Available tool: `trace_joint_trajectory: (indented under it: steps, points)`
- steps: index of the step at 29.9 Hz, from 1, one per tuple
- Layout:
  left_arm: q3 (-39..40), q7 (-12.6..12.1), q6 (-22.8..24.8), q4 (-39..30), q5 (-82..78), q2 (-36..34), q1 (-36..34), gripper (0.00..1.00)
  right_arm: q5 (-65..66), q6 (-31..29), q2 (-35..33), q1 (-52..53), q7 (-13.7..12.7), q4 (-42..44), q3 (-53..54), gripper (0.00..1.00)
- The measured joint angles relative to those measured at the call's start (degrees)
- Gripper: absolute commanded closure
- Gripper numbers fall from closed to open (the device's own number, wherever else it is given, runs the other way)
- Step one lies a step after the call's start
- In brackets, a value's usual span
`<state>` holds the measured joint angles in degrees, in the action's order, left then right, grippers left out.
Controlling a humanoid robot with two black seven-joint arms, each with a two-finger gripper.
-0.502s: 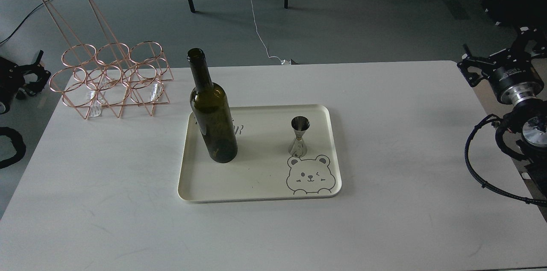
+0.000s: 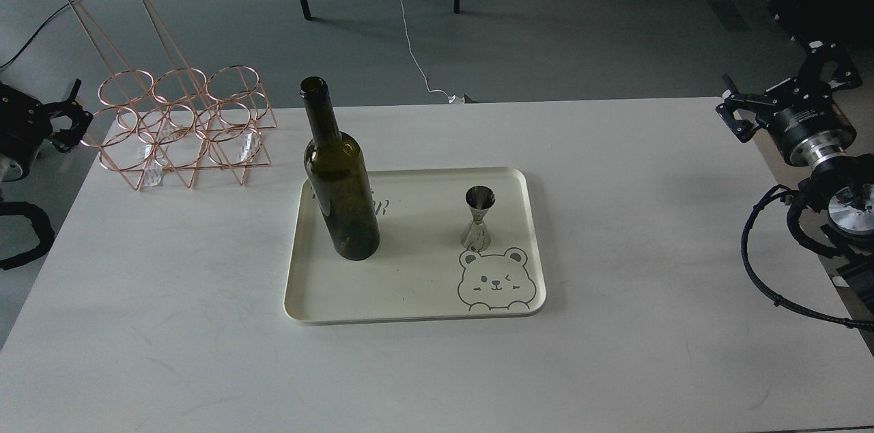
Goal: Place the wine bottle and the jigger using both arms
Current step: 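Move the right gripper toward the steel jigger on the tray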
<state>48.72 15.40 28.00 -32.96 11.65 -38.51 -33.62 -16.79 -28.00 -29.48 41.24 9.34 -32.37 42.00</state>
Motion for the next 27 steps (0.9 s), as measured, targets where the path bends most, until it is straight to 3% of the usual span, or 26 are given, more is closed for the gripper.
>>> trace_joint_trajectory:
  steps: [5, 12, 17, 23, 27]
  points:
    - [0.14, -0.03, 0.0, 0.01, 0.04, 0.0, -0.27, 0.01, 13.98, -0.02, -7.11, -1.42, 0.98, -9.6, -0.1, 0.01]
    - [0.15, 0.23, 0.0, 0.0, 0.04, 0.0, -0.39, 0.01, 22.69, -0.01, -15.7, -7.8, 1.78, -24.39, -0.05, 0.01]
    - [0.15, 0.25, 0.0, 0.0, 0.04, 0.1, -0.4, 0.01, 38.17, 0.01, -18.64, -11.94, 4.47, -35.76, 0.03, 0.02]
    - [0.09, 0.19, 0.0, -0.01, 0.04, 0.1, -0.62, 0.01, 62.83, 10.96, -18.91, -16.54, 9.87, -47.18, -0.95, 0.02]
    - [-0.24, 0.19, 0.0, -0.01, 0.04, -0.09, -0.7, 0.01, 78.38, 18.51, -18.0, -17.4, 11.16, -50.8, -3.62, 0.02]
